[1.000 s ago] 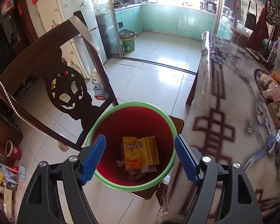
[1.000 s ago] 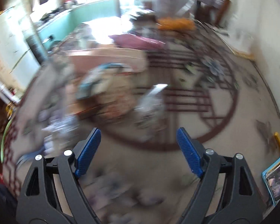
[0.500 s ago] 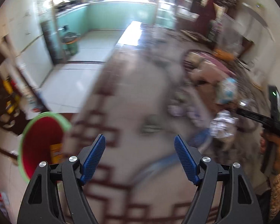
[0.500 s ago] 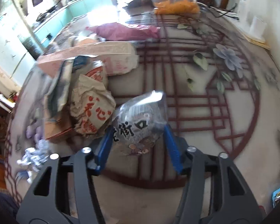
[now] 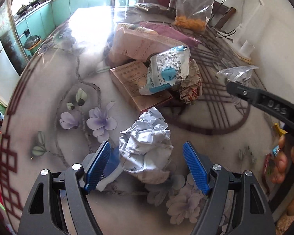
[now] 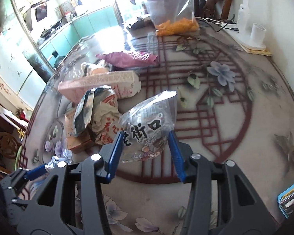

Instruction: Collect trash

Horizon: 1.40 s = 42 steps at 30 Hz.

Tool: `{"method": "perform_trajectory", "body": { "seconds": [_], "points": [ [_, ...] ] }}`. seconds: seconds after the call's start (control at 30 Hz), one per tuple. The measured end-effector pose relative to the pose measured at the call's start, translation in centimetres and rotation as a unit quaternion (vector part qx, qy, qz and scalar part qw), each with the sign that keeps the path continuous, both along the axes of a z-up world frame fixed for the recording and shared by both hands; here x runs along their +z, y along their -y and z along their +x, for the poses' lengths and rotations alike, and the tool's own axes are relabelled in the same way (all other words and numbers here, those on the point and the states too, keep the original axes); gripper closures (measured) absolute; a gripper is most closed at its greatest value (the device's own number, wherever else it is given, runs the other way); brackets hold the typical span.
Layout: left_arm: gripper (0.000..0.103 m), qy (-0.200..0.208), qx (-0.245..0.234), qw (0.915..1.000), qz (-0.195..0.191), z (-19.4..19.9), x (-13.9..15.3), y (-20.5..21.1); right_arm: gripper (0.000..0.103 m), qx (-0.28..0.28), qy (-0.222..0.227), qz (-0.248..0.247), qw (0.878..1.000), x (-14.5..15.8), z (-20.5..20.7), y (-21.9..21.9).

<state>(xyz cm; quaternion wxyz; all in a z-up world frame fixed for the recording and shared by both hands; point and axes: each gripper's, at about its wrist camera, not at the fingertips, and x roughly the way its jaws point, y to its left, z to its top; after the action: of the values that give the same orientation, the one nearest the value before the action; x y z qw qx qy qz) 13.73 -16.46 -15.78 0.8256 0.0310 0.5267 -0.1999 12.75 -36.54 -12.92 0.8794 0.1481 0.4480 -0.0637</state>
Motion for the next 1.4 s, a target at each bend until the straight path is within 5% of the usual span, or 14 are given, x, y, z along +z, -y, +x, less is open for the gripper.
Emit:
{"method": "perform_trajectory", "body": {
  "seconds": [0.13,0.23,0.37,0.9,1.2,1.4],
  "points": [
    [0.033,-0.006,0.006,1.0000,0.002,0.6,-0.6,0.2,0.057,-0.001,0.005,0.003,1.000,0.1,0.0,0.2],
    [0.050,-0.023,0.009,0.9997,0.000,1.1,-1.6,0.0,0.057,-0.001,0.007,0.001,1.000,0.2,0.0,0.1],
    [0.053,-0.022,0.006,0.9997,0.008,0.9,-2.0,-0.6,0.057,-0.002,0.009,0.002,1.000,0.3,-0.2,0.0],
    [0.053,0.007,0.023,0.9994,-0.025,-4.1,1.9,-7.9,0.060,0.018,0.005,-0.051,0.999,0.7,-2.7,-3.3],
    [0.053,0.040,0.029,0.9986,-0.018,-7.0,3.4,-11.7,0.060,0.051,0.029,-0.068,0.996,3.0,-8.2,-7.5],
    [0.053,0.052,0.055,0.9960,-0.048,-7.3,4.6,-13.9,0.060,0.064,0.037,-0.091,0.993,4.3,-11.4,-10.1]
  ]
}}
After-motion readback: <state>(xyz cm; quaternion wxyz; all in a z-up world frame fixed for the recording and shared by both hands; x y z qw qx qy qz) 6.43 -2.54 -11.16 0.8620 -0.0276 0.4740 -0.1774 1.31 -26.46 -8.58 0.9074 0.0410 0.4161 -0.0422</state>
